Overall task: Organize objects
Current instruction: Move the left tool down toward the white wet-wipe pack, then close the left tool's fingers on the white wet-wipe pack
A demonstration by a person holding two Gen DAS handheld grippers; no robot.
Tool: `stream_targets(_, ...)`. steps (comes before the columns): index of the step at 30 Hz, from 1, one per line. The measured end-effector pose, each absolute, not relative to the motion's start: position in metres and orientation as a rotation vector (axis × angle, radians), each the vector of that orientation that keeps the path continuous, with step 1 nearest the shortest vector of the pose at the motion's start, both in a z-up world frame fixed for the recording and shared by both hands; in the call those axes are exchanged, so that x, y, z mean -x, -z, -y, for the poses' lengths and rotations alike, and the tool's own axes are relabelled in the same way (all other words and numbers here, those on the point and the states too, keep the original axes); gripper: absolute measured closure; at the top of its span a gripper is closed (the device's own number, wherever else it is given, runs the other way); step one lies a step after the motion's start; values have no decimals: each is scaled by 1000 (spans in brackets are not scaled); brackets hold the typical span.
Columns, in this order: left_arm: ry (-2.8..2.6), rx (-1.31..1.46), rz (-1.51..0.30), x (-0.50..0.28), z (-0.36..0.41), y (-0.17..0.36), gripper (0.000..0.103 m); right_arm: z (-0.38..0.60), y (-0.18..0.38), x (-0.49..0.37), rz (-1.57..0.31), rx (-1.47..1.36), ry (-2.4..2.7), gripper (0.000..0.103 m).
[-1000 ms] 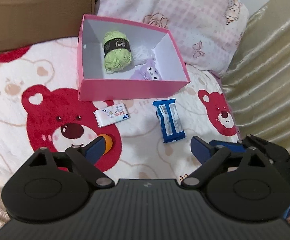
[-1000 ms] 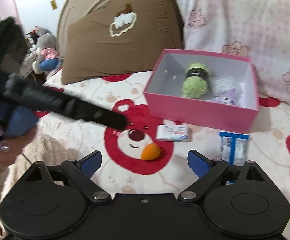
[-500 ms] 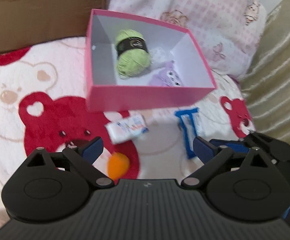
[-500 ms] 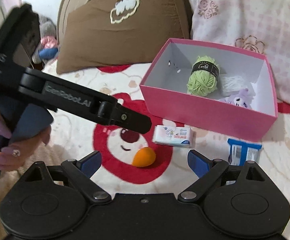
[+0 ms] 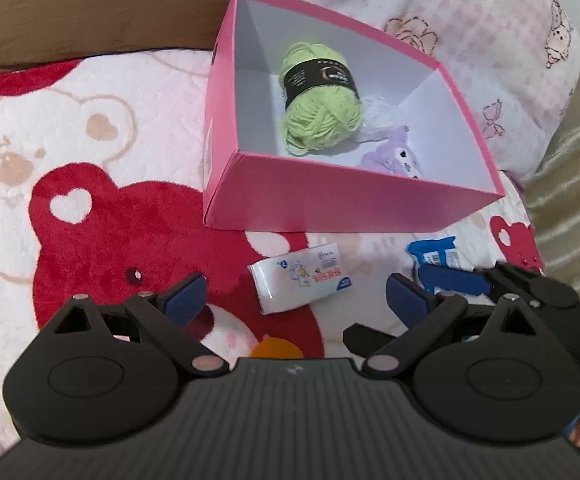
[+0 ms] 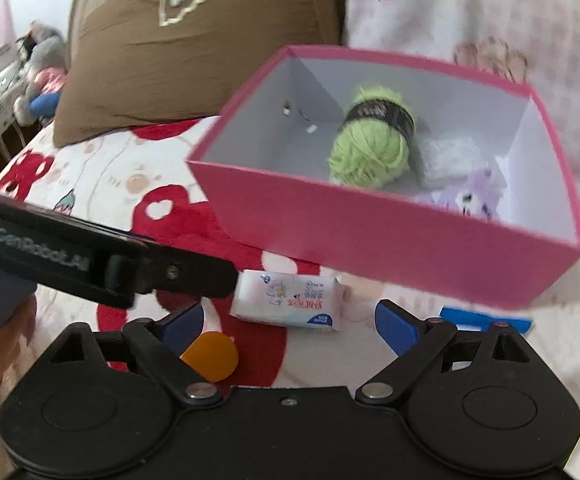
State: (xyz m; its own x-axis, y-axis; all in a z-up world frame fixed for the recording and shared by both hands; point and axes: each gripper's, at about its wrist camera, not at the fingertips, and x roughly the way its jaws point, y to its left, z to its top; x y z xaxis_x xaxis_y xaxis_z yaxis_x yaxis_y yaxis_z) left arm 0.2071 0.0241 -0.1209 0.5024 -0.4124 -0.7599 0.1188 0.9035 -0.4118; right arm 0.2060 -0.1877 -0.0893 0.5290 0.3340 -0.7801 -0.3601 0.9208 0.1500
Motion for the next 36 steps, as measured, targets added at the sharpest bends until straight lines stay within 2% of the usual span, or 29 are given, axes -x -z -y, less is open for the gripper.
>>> stream_targets(3,335,301,-978,-207,-19,128,6,188,105,-207,-942,14,-421,8)
stream_targets(7,336,242,-960,-209,-6,135,7,165,115,-201,-895,222,-409,8)
stream_targets(12,285,274,-1007,-214,-8,155,10,172,123,-210,-917,134,-408,8)
stream_targets(18,256,439,-1018,-217,-21,168,11,183,136,-216,-953,45,-406,9)
stream_targets(21,206,417,-999,-215,-19,166,11,178,142,-220,-976,81,-396,15)
stream_targets(24,196,384,-987,-212,-17,168,11,175,140,-223,-956,108,-395,15)
stream_targets(26,189,377,-982,-212,-16,171,17,176,140,-230,-976,59,-411,15)
stream_targets(30,209,419,-982,-215,-19,176,45,170,145,-236,-1005,38,-431,17)
stream_targets(31,211,435,-982,-216,-19,178,48,168,146,-235,-1010,42,-439,19)
stream_targets(35,237,503,-978,-219,-22,184,58,163,147,-238,-1018,61,-434,19)
stream_targets(36,246,527,-982,-220,-22,186,66,164,147,-240,-1019,59,-429,19)
